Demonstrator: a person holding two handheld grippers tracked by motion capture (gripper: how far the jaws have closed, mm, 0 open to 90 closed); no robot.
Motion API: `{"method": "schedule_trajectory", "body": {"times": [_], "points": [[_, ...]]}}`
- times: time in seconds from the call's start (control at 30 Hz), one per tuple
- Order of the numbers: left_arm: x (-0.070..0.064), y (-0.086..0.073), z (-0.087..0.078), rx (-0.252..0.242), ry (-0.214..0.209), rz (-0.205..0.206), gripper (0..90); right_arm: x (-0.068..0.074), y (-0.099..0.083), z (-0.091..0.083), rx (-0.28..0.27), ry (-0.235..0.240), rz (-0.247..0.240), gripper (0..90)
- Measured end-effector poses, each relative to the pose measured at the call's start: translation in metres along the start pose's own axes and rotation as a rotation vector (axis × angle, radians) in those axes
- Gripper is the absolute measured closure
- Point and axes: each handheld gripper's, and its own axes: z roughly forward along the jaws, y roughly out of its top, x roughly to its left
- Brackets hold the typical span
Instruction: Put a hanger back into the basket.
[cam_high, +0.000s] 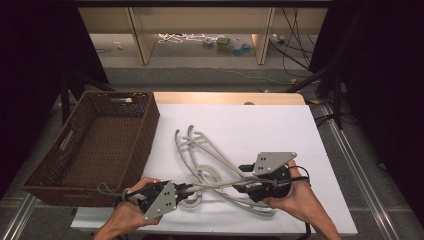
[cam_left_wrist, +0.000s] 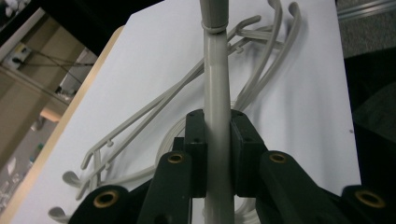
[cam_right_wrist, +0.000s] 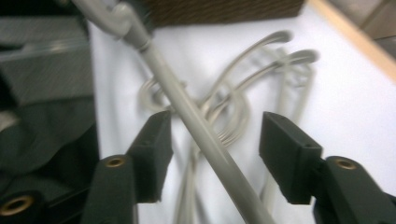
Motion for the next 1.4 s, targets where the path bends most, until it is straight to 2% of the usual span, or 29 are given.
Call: {"method": "schedule_trajectory", "body": {"times": [0.03, 0.07, 0.1, 0.13, 0.17, 0.2, 0.23, 0.27, 0.3, 0.33, 0.37, 0.4, 0.43, 0.47, 0.53, 0.6, 0.63, 0.67, 0.7, 0.73, 0.83, 0.87, 0.9, 0.93, 0.97, 1.03, 1.07, 1.23, 1.4], "points": [[0.000, 0.000, 0.000, 0.000, 0.000, 0.000, 79.4, 0.000, 0.000, 0.000, 0.000, 0.000, 0.000, 42.9], [0.002, -0.001, -0.001, -0.010, -0.001, -0.072, 79.3, -0.002, 0.001, -0.004, -0.036, -0.059, 0.032, 36.7], [0.002, -0.001, -0.001, -0.010, -0.001, -0.072, 79.3, -0.002, 0.001, -0.004, -0.036, -0.059, 0.032, 36.7], [0.006, -0.001, -0.004, -0.019, -0.003, -0.143, 79.3, -0.002, 0.001, -0.006, -0.061, -0.106, 0.080, 32.0], [0.006, -0.001, -0.004, -0.019, -0.003, -0.143, 79.3, -0.002, 0.001, -0.006, -0.061, -0.106, 0.080, 32.0], [0.011, -0.003, -0.008, -0.030, -0.001, -0.226, 79.3, -0.002, 0.001, -0.010, -0.090, -0.141, 0.102, 29.7], [0.011, -0.003, -0.008, -0.030, -0.001, -0.226, 79.3, -0.002, 0.001, -0.010, -0.090, -0.141, 0.102, 29.7], [0.014, -0.004, -0.010, -0.035, 0.001, -0.274, 79.3, -0.001, 0.002, -0.014, -0.127, -0.173, 0.127, 24.6], [0.016, -0.006, -0.012, -0.038, 0.003, -0.312, 79.3, -0.001, 0.002, -0.014, -0.127, -0.173, 0.127, 24.6], [0.021, -0.009, -0.016, -0.045, 0.018, -0.349, 79.3, 0.001, 0.003, -0.017, -0.141, -0.188, 0.156, 22.8], [0.021, -0.009, -0.016, -0.045, 0.018, -0.349, 79.3, 0.001, 0.003, -0.018, -0.154, -0.200, 0.150, 22.4], [0.024, -0.012, -0.019, -0.052, 0.021, -0.406, 79.3, 0.003, 0.003, -0.019, -0.166, -0.209, 0.162, 21.6], [0.024, -0.012, -0.019, -0.052, 0.021, -0.406, 79.3, 0.004, 0.002, -0.019, -0.163, -0.212, 0.163, 20.7], [0.028, -0.014, -0.023, -0.060, 0.016, -0.446, 79.3, 0.006, 0.002, -0.019, -0.164, -0.216, 0.166, 20.3], [0.029, -0.015, -0.025, -0.066, 0.018, -0.461, 79.3, 0.007, 0.001, -0.019, -0.166, -0.223, 0.162, 20.3], [0.035, -0.017, -0.032, -0.087, 0.022, -0.524, 79.3, 0.009, -0.004, -0.018, -0.161, -0.222, 0.167, 18.9], [0.035, -0.017, -0.032, -0.087, 0.022, -0.524, 79.3, 0.009, -0.004, -0.018, -0.161, -0.222, 0.167, 18.9], [0.041, -0.017, -0.039, -0.108, 0.024, -0.556, 79.2, 0.010, -0.009, -0.015, -0.164, -0.230, 0.172, 18.9], [0.041, -0.017, -0.039, -0.108, 0.024, -0.556, 79.2, 0.010, -0.009, -0.015, -0.164, -0.230, 0.172, 18.9], [0.047, -0.016, -0.046, -0.125, 0.032, -0.595, 79.3, 0.010, -0.015, -0.012, -0.172, -0.231, 0.190, 18.9], [0.053, -0.014, -0.055, -0.135, 0.038, -0.603, 79.3, 0.010, -0.020, -0.010, -0.167, -0.226, 0.208, 18.9], [0.059, -0.011, -0.064, -0.154, 0.040, -0.636, 79.2, 0.010, -0.025, -0.008, -0.167, -0.222, 0.214, 18.6], [0.059, -0.011, -0.064, -0.154, 0.040, -0.636, 79.2, 0.010, -0.025, -0.008, -0.167, -0.222, 0.214, 18.6], [0.067, -0.010, -0.073, -0.173, 0.037, -0.666, 79.2, 0.010, -0.028, -0.007, -0.161, -0.223, 0.215, 18.7], [0.067, -0.010, -0.073, -0.173, 0.037, -0.666, 79.3, 0.010, -0.028, -0.007, -0.161, -0.223, 0.215, 18.7], [0.074, -0.008, -0.084, -0.190, 0.034, -0.702, 79.3, 0.012, -0.032, -0.007, -0.147, -0.208, 0.227, 18.9], [0.079, -0.005, -0.093, -0.220, 0.033, -0.731, 79.3, 0.012, -0.034, -0.007, -0.152, -0.215, 0.222, 18.9], [0.091, 0.000, -0.113, -0.235, 0.018, -0.757, 79.3, 0.012, -0.040, -0.007, -0.154, -0.218, 0.232, 18.9], [0.112, -0.004, -0.134, -0.224, 0.068, -0.786, 79.3, 0.013, -0.047, -0.006, -0.152, -0.212, 0.243, 18.6]]}}
